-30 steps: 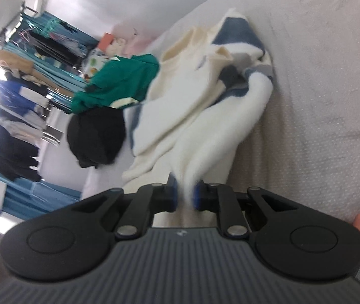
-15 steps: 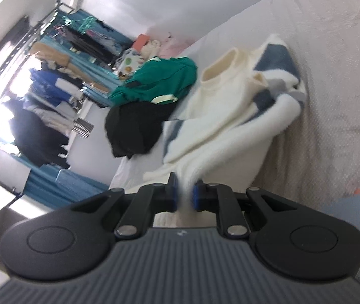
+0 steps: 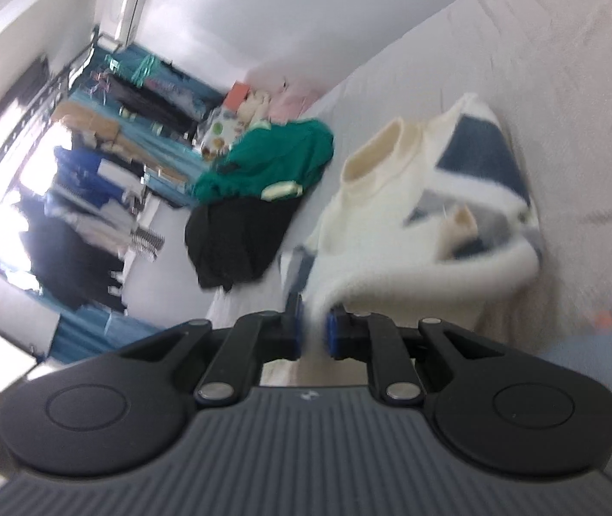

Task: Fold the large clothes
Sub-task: 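Lift the side edge with both grippers, fold it over the body, release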

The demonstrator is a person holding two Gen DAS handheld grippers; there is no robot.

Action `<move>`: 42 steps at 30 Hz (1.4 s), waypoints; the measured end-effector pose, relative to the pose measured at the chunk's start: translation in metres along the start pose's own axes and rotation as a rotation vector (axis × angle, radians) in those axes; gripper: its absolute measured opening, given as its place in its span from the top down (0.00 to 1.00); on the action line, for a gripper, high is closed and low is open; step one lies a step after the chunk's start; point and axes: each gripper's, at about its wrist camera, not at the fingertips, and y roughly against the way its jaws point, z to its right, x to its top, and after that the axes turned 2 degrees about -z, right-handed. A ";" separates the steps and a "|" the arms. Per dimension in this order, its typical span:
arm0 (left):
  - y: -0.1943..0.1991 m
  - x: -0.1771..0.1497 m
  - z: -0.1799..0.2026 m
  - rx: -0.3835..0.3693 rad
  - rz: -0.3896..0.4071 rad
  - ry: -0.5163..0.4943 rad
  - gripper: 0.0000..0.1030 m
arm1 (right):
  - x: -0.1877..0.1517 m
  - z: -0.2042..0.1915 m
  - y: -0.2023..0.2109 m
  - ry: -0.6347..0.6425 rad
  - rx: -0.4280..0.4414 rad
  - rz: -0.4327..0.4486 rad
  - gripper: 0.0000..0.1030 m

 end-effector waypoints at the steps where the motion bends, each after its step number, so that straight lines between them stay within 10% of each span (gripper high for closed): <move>1: -0.013 0.010 0.001 0.014 0.002 -0.014 0.94 | 0.011 0.001 -0.010 -0.007 -0.005 0.013 0.86; 21: -0.284 0.165 -0.055 0.256 0.040 -0.146 0.93 | 0.172 0.072 -0.211 -0.103 -0.145 0.132 0.88; 33: -0.388 0.166 -0.119 0.391 -0.029 -0.274 0.93 | 0.183 0.141 -0.287 -0.137 -0.229 0.140 0.89; 42: -0.397 0.154 -0.148 0.406 -0.061 -0.258 0.91 | 0.184 0.154 -0.304 -0.148 -0.227 0.098 0.89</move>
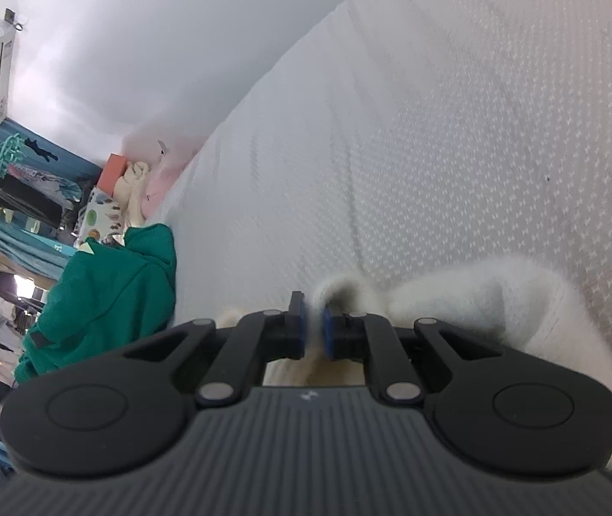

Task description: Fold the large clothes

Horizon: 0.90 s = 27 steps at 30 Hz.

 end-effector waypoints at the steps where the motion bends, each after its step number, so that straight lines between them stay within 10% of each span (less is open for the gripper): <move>1: 0.002 -0.001 0.002 0.001 -0.007 0.000 0.91 | -0.001 -0.003 0.001 0.016 -0.003 0.002 0.89; 4: 0.011 -0.005 0.009 0.001 -0.016 -0.034 0.85 | -0.006 -0.015 0.007 0.076 -0.013 -0.005 0.87; 6: 0.020 -0.009 0.014 -0.001 -0.020 -0.052 0.61 | -0.011 -0.024 0.011 0.123 -0.028 -0.015 0.84; 10: 0.042 -0.018 0.026 -0.048 -0.004 -0.100 0.45 | -0.019 -0.036 0.026 0.179 -0.001 -0.024 0.36; 17: 0.081 -0.047 0.045 -0.124 0.016 -0.121 0.45 | -0.042 -0.060 0.059 0.382 0.015 -0.019 0.35; 27: 0.064 -0.075 0.053 -0.007 -0.013 -0.244 0.45 | -0.080 -0.078 0.039 0.725 -0.101 -0.043 0.36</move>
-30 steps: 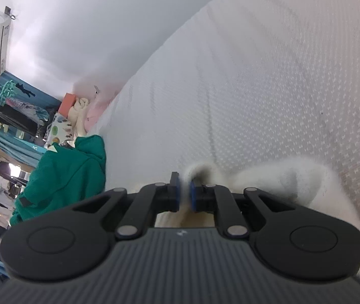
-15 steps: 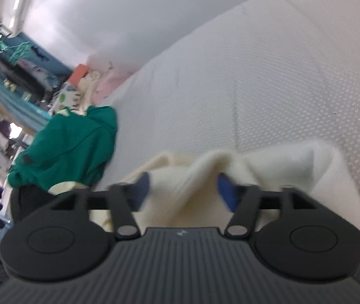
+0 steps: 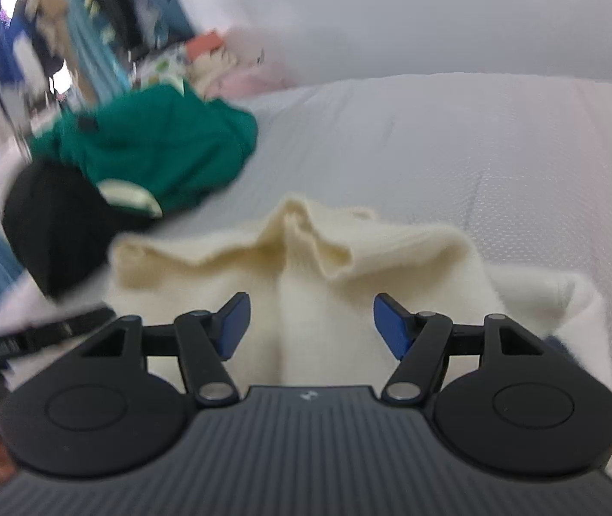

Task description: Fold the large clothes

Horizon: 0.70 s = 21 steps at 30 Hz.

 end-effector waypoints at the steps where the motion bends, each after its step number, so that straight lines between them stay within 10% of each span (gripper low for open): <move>1: -0.004 -0.002 -0.002 0.010 -0.005 0.001 0.45 | -0.002 -0.002 -0.002 0.014 -0.017 -0.004 0.36; 21: -0.004 -0.024 -0.007 0.081 -0.024 -0.003 0.46 | -0.012 0.015 -0.018 -0.022 -0.197 -0.029 0.39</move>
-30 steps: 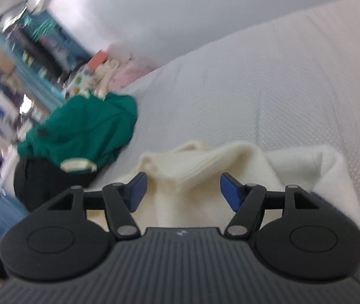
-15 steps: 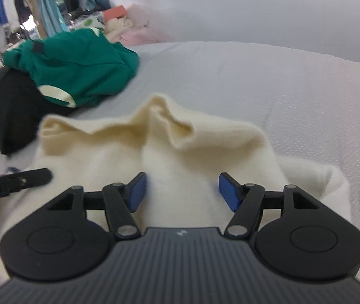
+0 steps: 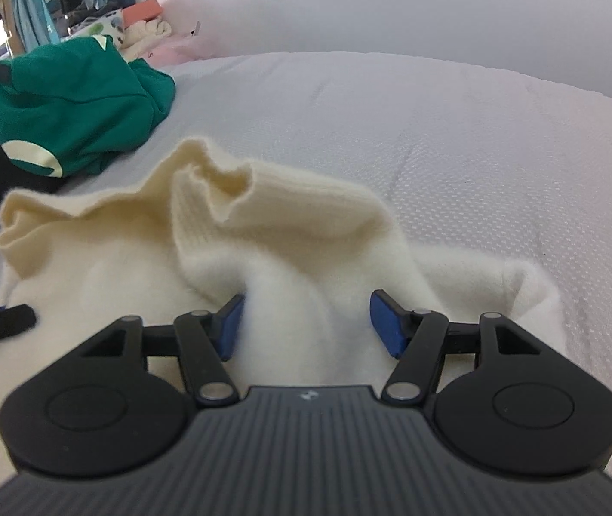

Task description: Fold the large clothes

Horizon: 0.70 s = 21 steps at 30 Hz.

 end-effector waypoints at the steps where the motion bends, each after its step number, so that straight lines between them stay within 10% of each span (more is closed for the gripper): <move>1: 0.005 -0.001 0.000 -0.001 0.002 0.005 0.46 | -0.001 0.000 0.004 -0.002 0.000 0.003 0.38; 21: 0.135 -0.045 0.003 -0.063 0.076 0.183 0.39 | -0.053 -0.032 0.130 -0.104 0.189 0.117 0.37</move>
